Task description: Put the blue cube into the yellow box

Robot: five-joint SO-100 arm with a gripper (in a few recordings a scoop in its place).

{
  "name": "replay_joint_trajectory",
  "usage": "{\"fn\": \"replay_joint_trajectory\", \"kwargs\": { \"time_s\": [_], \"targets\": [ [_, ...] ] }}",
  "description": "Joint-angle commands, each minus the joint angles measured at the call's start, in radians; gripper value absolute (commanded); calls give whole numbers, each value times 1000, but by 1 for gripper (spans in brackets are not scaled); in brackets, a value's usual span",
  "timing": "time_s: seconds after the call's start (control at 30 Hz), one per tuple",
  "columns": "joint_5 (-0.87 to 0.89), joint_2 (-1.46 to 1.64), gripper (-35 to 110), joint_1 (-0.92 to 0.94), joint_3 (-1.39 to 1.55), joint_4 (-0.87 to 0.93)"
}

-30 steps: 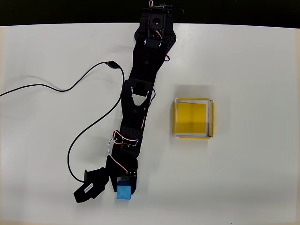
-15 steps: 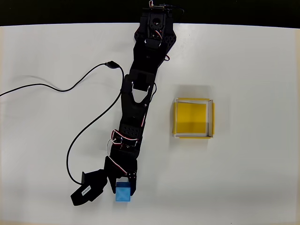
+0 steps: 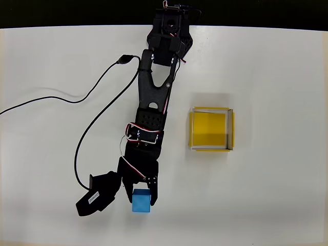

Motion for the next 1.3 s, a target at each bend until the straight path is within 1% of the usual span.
{"fn": "replay_joint_trajectory", "kwargs": {
  "time_s": [0.0,0.07,0.13,0.33,0.47,0.57,0.7,0.93,1.27],
  "targets": [
    [21,337,17,-58,40,114],
    [49,422,17,-104,81,198],
    [86,497,17,-160,91,327],
    [204,644,17,-342,95,624],
    [278,681,17,-457,103,773],
    [336,696,17,-532,135,847],
    [385,693,17,-588,213,862],
    [408,634,17,-603,333,801],
    [423,557,17,-597,348,759]
  ]
}}
